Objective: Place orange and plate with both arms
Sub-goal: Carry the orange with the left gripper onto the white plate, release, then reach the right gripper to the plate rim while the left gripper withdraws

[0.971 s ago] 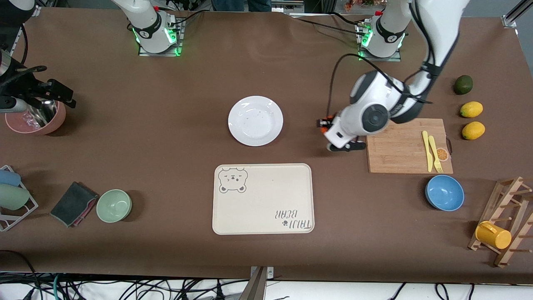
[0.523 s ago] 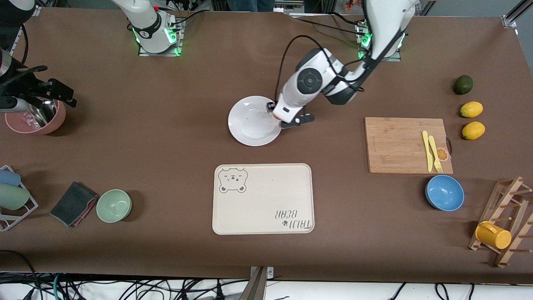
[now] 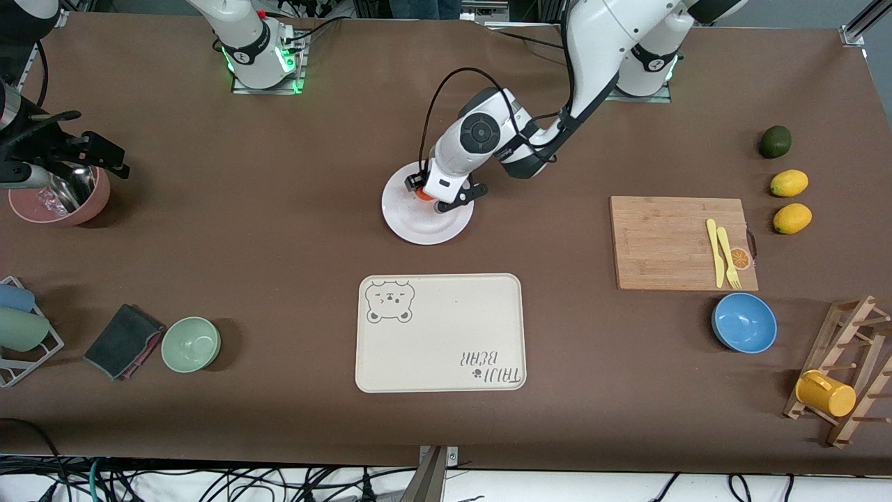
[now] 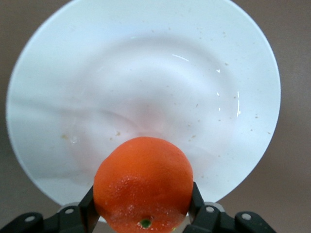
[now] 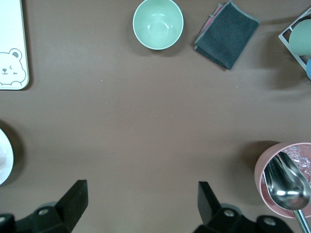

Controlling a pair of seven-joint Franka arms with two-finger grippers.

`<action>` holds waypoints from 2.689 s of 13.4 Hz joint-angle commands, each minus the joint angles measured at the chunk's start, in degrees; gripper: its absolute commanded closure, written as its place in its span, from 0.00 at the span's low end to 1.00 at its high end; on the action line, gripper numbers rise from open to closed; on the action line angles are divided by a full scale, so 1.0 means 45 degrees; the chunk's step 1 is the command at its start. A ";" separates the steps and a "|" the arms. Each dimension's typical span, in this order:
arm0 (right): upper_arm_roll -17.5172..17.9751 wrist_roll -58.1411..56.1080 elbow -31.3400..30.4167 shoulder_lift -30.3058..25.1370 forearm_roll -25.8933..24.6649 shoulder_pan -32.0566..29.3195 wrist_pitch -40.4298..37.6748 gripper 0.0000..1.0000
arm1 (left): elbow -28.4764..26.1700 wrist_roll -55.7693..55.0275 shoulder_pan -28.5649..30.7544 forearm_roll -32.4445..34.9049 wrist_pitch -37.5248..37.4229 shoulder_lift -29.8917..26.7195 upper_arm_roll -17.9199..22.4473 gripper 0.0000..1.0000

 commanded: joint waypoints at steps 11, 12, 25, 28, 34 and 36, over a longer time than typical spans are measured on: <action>0.0222 -0.0062 0.0417 0.1409 0.1854 0.0136 -0.1357 0.00 | 0.3350 0.2059 0.0349 -0.0029 -0.6163 -0.0338 0.1480 0.00; 0.0222 -0.0063 0.0398 0.1567 0.2418 0.0136 -0.1376 0.00 | 0.3351 0.3193 0.0954 -0.0029 -0.6867 -0.0611 0.1460 0.00; 0.1118 -0.6792 -0.3293 0.4863 1.1890 0.0527 0.0573 0.00 | 0.2433 1.1635 0.7656 0.2059 -1.1112 -0.3388 0.1499 0.00; 0.2365 -0.8556 -0.3896 0.5746 1.3063 0.0546 0.3204 0.00 | 0.2938 1.1877 0.8537 0.2510 -1.1523 -0.3484 0.1402 0.00; 0.4672 -1.0916 -0.4368 0.7191 1.6594 0.0740 0.7073 0.00 | 0.3407 1.3026 0.8538 0.3916 -1.1738 -0.3524 0.1421 0.00; 0.4714 -1.1487 -0.4251 0.7659 1.7575 0.1403 0.7840 0.01 | 0.3526 1.3574 0.8519 0.4284 -1.1680 -0.3524 0.1440 0.00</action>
